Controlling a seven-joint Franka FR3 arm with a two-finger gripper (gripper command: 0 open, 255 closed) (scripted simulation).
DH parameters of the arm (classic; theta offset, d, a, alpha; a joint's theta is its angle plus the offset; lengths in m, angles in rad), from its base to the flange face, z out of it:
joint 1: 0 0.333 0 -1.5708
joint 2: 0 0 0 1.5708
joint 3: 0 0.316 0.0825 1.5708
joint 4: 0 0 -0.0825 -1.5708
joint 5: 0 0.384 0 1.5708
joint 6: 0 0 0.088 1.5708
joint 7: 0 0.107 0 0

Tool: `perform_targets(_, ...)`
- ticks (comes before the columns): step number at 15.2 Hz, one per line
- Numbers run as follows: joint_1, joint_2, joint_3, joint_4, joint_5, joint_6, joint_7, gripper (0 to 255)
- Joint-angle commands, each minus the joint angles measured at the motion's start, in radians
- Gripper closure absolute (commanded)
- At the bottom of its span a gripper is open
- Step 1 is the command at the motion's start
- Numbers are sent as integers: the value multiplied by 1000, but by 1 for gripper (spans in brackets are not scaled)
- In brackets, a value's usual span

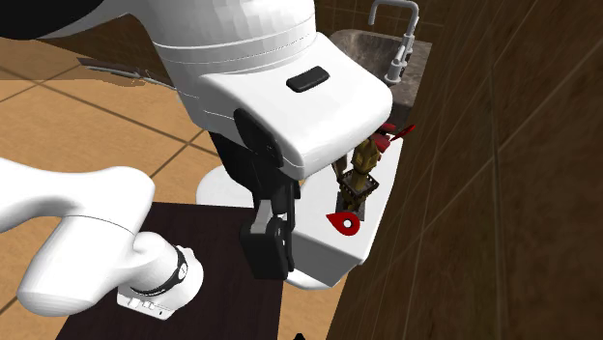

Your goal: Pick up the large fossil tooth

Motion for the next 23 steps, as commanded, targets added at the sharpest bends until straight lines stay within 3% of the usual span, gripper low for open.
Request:
perform_targets(1,0,0,0,0,0,0,0,0)
perform_targets(12,2,27,296,-104,153,81,486,0)
perform_targets(18,-15,149,465,-69,214,146,756,0)
perform_targets(23,-55,303,611,8,220,203,990,0)
